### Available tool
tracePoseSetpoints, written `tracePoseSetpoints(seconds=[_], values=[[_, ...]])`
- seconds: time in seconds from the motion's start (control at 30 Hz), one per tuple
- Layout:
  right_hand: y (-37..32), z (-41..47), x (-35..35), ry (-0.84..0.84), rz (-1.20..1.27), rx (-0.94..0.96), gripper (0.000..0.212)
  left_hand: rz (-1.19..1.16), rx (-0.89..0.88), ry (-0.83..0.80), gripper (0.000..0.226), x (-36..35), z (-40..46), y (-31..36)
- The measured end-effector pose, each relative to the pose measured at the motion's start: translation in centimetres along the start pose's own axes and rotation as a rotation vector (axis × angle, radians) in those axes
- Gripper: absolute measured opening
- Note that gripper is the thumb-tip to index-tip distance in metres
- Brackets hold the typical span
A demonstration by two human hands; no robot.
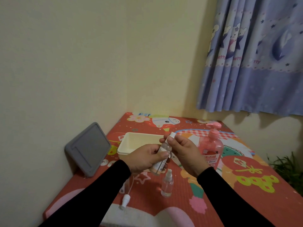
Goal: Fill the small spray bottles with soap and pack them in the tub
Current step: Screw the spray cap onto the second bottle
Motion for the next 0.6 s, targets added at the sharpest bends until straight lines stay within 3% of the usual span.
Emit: tracePoseSetpoints(seconds=[0.13, 0.27, 0.37, 0.47, 0.6], values=[[0.2, -0.1, -0.1, 0.049, -0.097, 0.037, 0.035, 0.214, -0.066, 0.149, 0.036, -0.1, 0.0, -0.2], [0.4, -0.1, -0.1, 0.08, -0.181, 0.052, 0.026, 0.347, -0.092, 0.286, 0.029, -0.6, 0.0, -0.3], [0.8, -0.1, -0.1, 0.069, -0.174, 0.029, 0.031, 0.461, -0.089, 0.336, 0.024, -0.5, 0.0, -0.4], [1.2, -0.1, 0.0, 0.053, -0.146, 0.027, 0.035, 0.435, -0.082, 0.326, 0.02, -0.4, -0.1, -0.8], [1.8, -0.2, -0.4, 0.008, -0.253, 0.038, 0.017, 0.308, -0.055, 0.289, 0.017, -0.5, -0.2, -1.9]])
Point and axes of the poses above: each hand's wrist, its own z-axis towards the middle knuckle, its own x-axis out of the back of the hand, y = z × x, the point moved 3 cm from there along z, towards the middle knuckle, and after that the axes turned 9 degrees about z, right-handed, at the moved point
